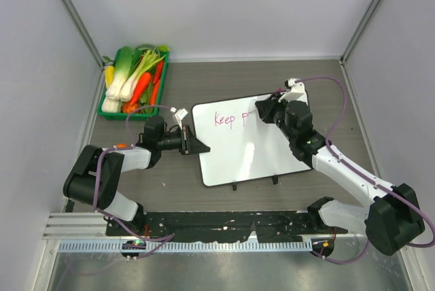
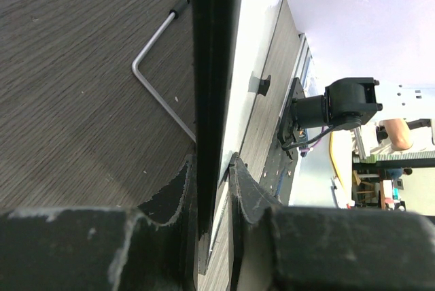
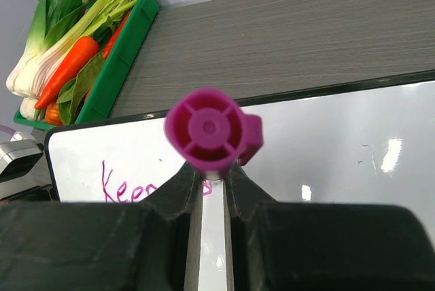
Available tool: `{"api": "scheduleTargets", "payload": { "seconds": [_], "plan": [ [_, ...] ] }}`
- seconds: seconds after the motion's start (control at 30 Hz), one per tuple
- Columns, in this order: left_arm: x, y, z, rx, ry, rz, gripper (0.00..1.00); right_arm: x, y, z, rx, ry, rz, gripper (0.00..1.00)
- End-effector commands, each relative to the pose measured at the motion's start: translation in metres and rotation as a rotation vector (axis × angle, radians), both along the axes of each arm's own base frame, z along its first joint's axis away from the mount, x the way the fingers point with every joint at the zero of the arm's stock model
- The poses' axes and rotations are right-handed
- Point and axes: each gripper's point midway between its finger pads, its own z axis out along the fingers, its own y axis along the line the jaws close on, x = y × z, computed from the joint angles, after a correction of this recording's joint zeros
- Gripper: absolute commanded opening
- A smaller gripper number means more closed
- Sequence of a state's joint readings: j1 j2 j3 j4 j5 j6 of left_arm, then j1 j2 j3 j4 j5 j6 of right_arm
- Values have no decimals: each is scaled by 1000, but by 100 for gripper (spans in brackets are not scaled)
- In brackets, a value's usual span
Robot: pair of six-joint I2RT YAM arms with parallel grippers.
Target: Write a sentence on the whiteboard
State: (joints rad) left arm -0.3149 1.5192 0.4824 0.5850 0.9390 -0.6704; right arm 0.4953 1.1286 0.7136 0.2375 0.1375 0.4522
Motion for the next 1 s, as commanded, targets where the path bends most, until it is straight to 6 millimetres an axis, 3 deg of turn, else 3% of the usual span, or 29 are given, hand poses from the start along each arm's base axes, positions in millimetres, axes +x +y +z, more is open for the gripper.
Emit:
{"api": "scheduleTargets", "payload": {
  "seconds": [0.0,0.43,0.97],
  "plan": [
    [1,13,-48,171,52,90,0,2,-3,1,11,-19,-19,1],
    [2,13,-48,170,50,90,0,-9,-4,-13,-13,17,8,1],
    [2,13,-48,171,52,91,0,-7,-16,-14,-64,22,-41,1]
  ]
}}
